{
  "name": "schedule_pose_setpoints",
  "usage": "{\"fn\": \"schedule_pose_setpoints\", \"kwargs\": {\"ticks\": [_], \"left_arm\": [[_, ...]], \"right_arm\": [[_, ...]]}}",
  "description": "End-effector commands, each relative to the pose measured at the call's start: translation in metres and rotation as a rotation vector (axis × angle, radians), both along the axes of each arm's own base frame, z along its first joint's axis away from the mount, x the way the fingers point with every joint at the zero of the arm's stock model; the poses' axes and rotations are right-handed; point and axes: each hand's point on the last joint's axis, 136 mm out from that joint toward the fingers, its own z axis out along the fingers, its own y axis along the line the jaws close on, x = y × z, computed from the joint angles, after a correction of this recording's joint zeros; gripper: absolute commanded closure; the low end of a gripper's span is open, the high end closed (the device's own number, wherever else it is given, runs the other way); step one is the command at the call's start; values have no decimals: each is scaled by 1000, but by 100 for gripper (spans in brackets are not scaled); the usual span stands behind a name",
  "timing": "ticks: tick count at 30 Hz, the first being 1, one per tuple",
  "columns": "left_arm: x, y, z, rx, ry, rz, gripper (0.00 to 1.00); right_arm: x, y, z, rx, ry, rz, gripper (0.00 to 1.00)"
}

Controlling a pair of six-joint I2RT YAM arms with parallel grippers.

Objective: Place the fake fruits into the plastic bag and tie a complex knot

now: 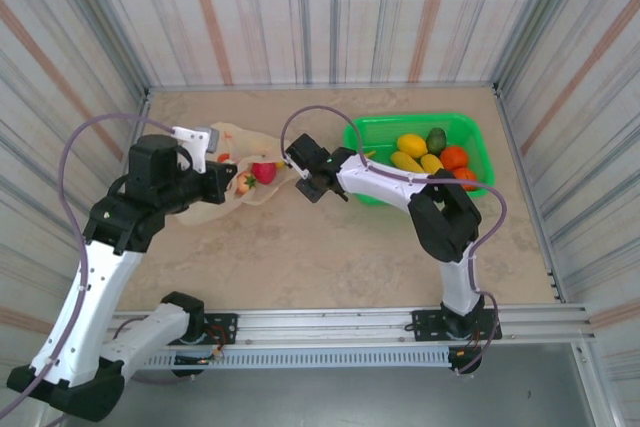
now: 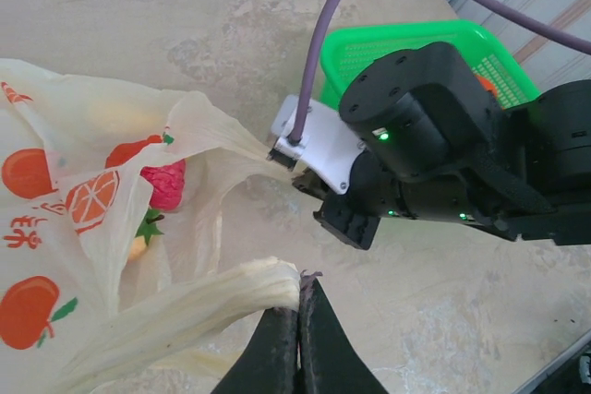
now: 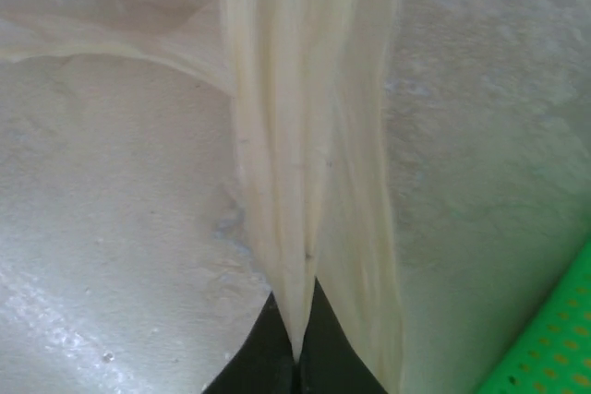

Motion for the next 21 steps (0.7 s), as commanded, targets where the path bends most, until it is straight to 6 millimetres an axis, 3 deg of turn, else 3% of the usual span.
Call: {"fn": "schedule_pose_setpoints", "kwargs": {"ticks": [1,4,8,11,13,15,21], "left_arm": [[-5,10,24,24,-67,25,100],[-8,21,59,39,-154,63,100],[-12,36,126,45,-310,126,100],[-4,36,153,54,-350,136,100],[2,33,166,46,-370,131,100],[11,30,173,51,-366,131,100],[44,17,161,-17,-265,99,100]], "right_arm": [[-1,-5,80,121,-51,-32,100],[-9,-13,150,308,7,-97,100],[-23,-23,257,533,35,-151,100],[-30,-31,319,708,56,-185,100],[-31,-38,340,779,85,-218,100],[-31,-41,347,830,139,-247,100],[-31,-42,340,865,205,-273,100]]}}
